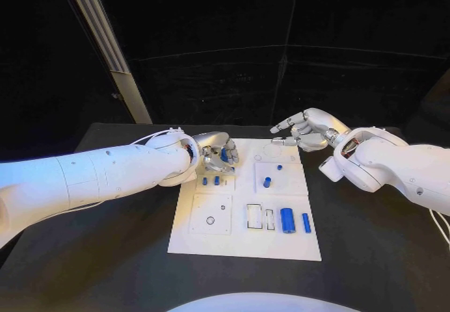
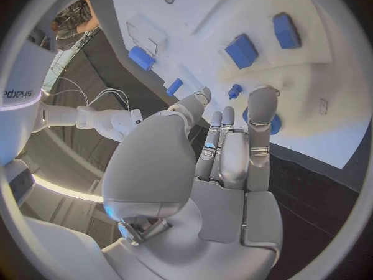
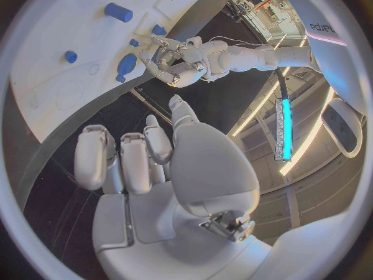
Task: Assemble the parts on the task board
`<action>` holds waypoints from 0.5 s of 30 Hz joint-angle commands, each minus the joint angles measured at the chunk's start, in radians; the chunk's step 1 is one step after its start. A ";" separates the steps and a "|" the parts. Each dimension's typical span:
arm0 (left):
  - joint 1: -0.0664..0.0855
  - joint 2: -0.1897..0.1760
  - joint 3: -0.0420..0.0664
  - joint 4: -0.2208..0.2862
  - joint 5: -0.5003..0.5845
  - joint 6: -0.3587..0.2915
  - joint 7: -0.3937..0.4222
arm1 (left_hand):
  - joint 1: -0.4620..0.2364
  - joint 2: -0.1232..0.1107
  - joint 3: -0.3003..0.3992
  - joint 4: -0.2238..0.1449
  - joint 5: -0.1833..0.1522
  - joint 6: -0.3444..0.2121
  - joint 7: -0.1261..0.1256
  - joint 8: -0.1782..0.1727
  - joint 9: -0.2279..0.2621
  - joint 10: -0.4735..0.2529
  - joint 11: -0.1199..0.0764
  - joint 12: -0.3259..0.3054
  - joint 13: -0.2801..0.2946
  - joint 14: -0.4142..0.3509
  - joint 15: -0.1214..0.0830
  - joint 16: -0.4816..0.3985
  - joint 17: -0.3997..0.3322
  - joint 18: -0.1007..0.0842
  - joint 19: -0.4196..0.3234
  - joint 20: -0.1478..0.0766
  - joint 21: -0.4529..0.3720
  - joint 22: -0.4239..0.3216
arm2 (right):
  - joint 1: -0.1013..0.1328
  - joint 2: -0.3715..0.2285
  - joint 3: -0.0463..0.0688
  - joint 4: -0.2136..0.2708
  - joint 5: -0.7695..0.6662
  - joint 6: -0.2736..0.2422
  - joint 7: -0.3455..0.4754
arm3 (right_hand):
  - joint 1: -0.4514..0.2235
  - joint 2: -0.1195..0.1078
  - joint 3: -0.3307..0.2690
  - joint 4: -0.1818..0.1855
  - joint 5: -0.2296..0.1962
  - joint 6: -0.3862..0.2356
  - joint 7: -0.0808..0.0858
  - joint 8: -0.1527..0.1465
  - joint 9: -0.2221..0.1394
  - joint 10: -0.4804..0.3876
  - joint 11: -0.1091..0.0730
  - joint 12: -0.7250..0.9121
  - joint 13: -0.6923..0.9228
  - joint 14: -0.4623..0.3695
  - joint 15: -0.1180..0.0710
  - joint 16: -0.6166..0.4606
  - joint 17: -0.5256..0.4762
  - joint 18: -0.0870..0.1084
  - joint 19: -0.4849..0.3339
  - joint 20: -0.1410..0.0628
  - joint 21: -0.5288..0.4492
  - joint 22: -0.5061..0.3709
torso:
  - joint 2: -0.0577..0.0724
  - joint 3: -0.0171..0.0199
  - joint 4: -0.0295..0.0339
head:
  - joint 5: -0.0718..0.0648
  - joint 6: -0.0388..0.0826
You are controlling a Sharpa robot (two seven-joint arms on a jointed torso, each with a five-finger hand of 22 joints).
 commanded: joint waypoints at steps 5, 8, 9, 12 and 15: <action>-0.004 0.024 -0.003 -0.017 -0.174 -0.018 -0.063 | 0.013 0.016 -0.008 -0.011 0.000 0.029 -0.004 -0.009 -0.009 0.005 0.003 -0.010 -0.020 0.023 -0.003 0.026 0.019 -0.020 0.017 -0.002 0.028 0.028 | 0.002 0.002 0.000 0.001 -0.002 -0.003 0.006 | 0.001 0.013 -0.004 -0.001 0.005 0.006 0.000 0.004 0.000 -0.007 0.000 -0.004 0.000 0.042 -0.007 -0.003 0.001 0.019 -0.007 -0.002 -0.006 0.001 | 0.000 0.0004 -0.0014 | 0.002 0.004; -0.005 0.034 -0.003 -0.025 -0.183 -0.020 -0.074 | 0.019 0.020 -0.008 -0.015 0.001 0.034 -0.004 -0.013 -0.013 0.000 0.004 -0.017 -0.029 0.025 -0.003 0.029 0.019 -0.021 0.021 -0.003 0.037 0.037 | 0.002 0.002 0.000 0.000 -0.002 -0.003 0.006 | 0.001 0.013 -0.004 -0.001 0.005 0.006 0.000 0.004 0.000 -0.007 0.000 -0.004 0.000 0.042 -0.007 -0.003 0.001 0.019 -0.007 -0.002 -0.006 0.001 | 0.000 0.0005 -0.0005 | 0.000 0.005; -0.005 0.037 -0.003 -0.028 -0.185 -0.022 -0.077 | 0.021 0.021 -0.007 -0.016 0.001 0.036 -0.005 -0.013 -0.014 -0.001 0.003 -0.019 -0.031 0.025 -0.003 0.030 0.019 -0.022 0.022 -0.003 0.039 0.039 | 0.001 0.002 0.000 0.000 -0.002 -0.003 0.007 | 0.001 0.013 -0.004 -0.001 0.005 0.006 0.000 0.004 0.000 -0.007 0.000 -0.004 0.000 0.042 -0.007 -0.003 0.001 0.019 -0.007 -0.002 -0.006 0.001 | 0.000 0.0007 0.0002 | -0.001 0.004; -0.006 0.048 -0.003 -0.034 -0.189 -0.020 -0.082 | 0.031 0.032 0.002 -0.022 0.001 0.047 -0.007 -0.016 -0.018 0.003 0.002 -0.023 -0.041 0.028 -0.004 0.037 0.023 -0.025 0.030 -0.004 0.058 0.059 | 0.001 0.004 0.000 0.000 -0.002 -0.002 0.007 | 0.001 0.013 -0.004 -0.001 0.005 0.006 0.000 0.004 0.000 -0.007 0.000 -0.004 0.000 0.042 -0.007 -0.003 0.001 0.019 -0.007 -0.002 -0.006 0.001 | 0.000 0.0005 0.0006 | -0.001 0.004; -0.006 0.058 -0.003 -0.042 -0.191 -0.005 -0.089 | 0.038 0.040 0.012 -0.027 0.002 0.053 -0.008 -0.019 -0.021 0.009 0.001 -0.026 -0.048 0.030 -0.005 0.040 0.024 -0.027 0.034 -0.005 0.068 0.071 | 0.001 0.005 0.000 0.000 -0.002 -0.001 0.007 | 0.001 0.013 -0.004 -0.001 0.005 0.006 0.000 0.004 0.000 -0.007 0.000 -0.004 0.000 0.042 -0.007 -0.003 0.001 0.019 -0.007 -0.002 -0.006 0.001 | 0.000 0.0007 -0.0001 | 0.001 0.003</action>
